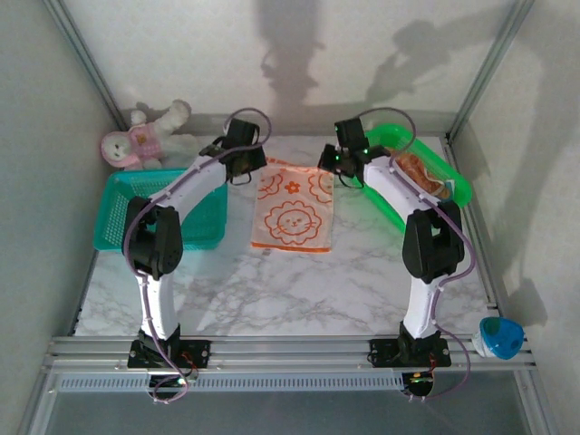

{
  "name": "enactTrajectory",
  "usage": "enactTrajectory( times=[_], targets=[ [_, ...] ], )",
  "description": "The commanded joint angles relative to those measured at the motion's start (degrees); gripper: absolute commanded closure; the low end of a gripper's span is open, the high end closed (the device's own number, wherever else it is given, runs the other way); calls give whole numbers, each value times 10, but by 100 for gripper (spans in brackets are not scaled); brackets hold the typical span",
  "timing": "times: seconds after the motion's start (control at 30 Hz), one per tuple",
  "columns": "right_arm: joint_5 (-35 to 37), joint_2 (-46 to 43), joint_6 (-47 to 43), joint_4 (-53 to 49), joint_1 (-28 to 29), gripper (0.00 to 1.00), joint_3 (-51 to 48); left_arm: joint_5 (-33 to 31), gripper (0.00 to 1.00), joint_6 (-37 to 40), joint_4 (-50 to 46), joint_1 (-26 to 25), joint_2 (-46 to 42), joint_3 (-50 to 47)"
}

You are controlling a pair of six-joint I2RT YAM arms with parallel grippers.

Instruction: Fold and stack the towels

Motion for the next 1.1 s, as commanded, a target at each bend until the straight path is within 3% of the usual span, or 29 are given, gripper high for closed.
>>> enactTrajectory(
  times=[0.0,0.4,1.07],
  targets=[
    [-5,-51,21,48,7,100,-56,17,100,-5,43,-1,-52,-62],
    [4,-110,48,82,43,100,-215,13,100,-39,74,-31,-130,-215],
    [7,-154,53,74,64,100,-294,-27,100,-74,67,-65,-201,-333]
  ],
)
